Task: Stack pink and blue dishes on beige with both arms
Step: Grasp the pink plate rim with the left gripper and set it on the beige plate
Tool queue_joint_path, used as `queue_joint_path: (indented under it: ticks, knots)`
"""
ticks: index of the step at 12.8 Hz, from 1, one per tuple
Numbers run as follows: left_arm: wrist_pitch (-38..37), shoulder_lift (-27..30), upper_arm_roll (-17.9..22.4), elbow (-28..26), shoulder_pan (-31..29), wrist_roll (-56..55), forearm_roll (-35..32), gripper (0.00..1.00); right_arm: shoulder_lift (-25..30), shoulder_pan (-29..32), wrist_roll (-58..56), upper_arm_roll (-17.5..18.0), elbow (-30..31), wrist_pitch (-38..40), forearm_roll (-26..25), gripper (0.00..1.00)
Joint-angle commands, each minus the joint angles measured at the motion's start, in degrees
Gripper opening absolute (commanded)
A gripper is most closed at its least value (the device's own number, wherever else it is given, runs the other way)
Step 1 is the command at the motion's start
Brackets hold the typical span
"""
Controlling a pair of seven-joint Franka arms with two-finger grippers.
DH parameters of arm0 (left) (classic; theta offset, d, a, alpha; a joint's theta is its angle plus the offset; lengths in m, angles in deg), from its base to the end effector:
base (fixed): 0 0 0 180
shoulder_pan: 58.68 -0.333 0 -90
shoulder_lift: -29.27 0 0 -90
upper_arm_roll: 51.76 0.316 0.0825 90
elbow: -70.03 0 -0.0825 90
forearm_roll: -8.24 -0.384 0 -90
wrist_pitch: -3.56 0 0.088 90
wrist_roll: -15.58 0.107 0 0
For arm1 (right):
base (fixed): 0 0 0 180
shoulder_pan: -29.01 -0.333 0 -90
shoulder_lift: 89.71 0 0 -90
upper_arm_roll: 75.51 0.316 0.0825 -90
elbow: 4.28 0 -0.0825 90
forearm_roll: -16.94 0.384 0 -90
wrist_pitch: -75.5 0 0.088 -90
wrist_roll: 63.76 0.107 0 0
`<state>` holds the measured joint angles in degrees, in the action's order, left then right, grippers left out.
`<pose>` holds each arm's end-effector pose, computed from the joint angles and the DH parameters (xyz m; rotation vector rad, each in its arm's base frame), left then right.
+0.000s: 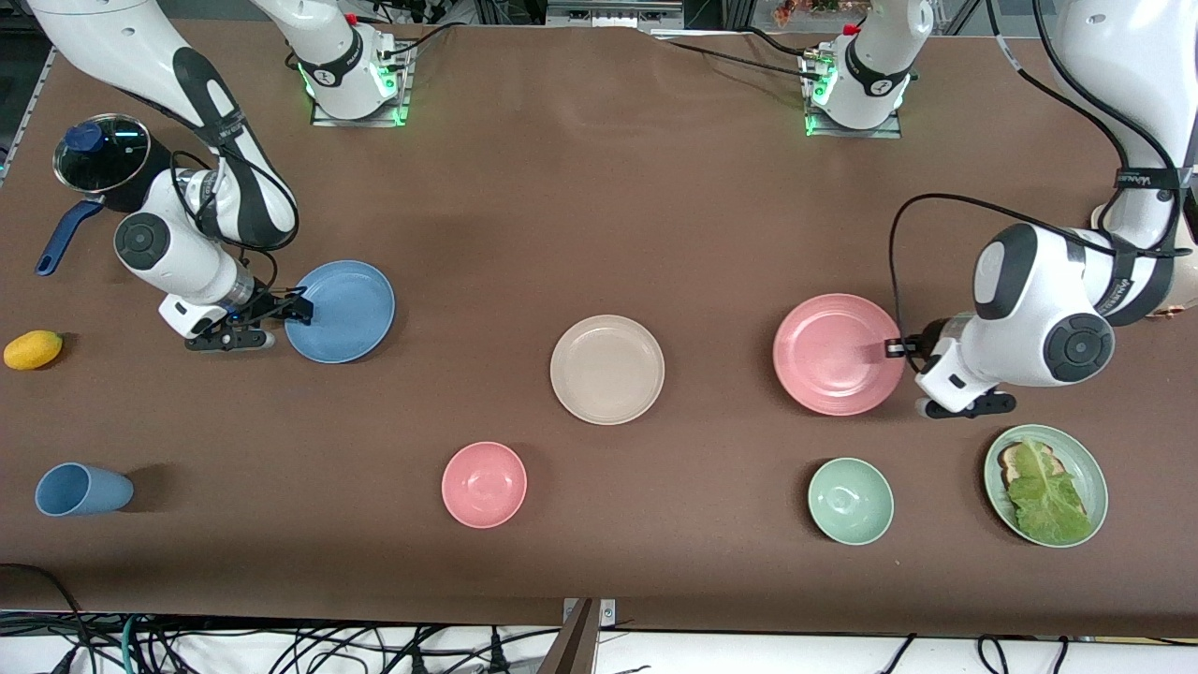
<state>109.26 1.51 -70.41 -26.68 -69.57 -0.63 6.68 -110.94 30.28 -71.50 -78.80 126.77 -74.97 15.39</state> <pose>0.6297 -0.0647 0.3091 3.0304 0.2251 -0.4938 0.5259 -0.0423 0.1867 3.1082 0.1288 -0.0539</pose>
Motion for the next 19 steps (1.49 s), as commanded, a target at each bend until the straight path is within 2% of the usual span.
queue_joint_path:
  ticks: [1, 2, 4, 9, 10, 13, 15, 17, 18, 19]
  knots:
    - [-1.11, 0.61, -5.23, 1.6, 0.43, -8.46, 2.79, 0.0, 0.4, 0.57, -0.96, 0.39, 0.61, -0.88, 0.14, 0.81]
    - [-0.76, -0.52, -6.64, 3.17, 1.83, -11.71, 2.79, 0.0, 0.4, 0.57, -0.87, 0.39, 0.61, -0.7, 0.14, 0.76]
    - [1.43, -3.25, -6.66, 6.08, 7.09, -16.73, 2.88, 0.0, 0.57, 0.57, -0.69, 0.39, 0.61, -0.44, 0.23, 0.63]
    - [11.88, -9.49, -6.31, 8.1, 17.91, -23.42, 2.09, 0.0, 1.27, 0.57, -0.61, 0.65, 0.53, 1.58, 0.49, 0.08]
    - [14.43, -11.07, -5.87, 8.9, 19.84, -25.35, 2.0, 0.0, 1.71, 0.57, -0.69, 0.65, 0.44, 1.58, 0.49, 0.0]
    - [17.26, -13.89, -1.49, 11.36, 26.08, -28.7, 1.21, 0.0, 3.38, 0.48, -0.96, 0.74, -2.45, 6.92, 0.49, 0.0]
    - [19.01, -15.56, -1.12, 12.5, 27.33, -30.28, 1.21, 0.0, 4.17, 0.48, -1.05, 0.83, -5.78, 12.28, 1.19, 0.0]
    - [20.34, -16.7, -1.12, 12.68, 27.68, -30.29, 1.21, 0.0, 4.26, 0.48, -1.74, 1.0, -12.7, 21.22, 2.51, 0.0]
    - [20.34, -16.71, -1.12, 12.94, 27.68, -30.29, 1.3, 0.07, 3.83, 0.48, -4.01, 1.01, -17.97, 26.32, 4.26, 0.0]
    - [20.34, -16.88, -0.77, 13.73, 27.68, -29.85, 1.12, 0.86, 3.3, 0.31, -6.04, 1.01, -22.72, 31.15, 6.62, 0.0]
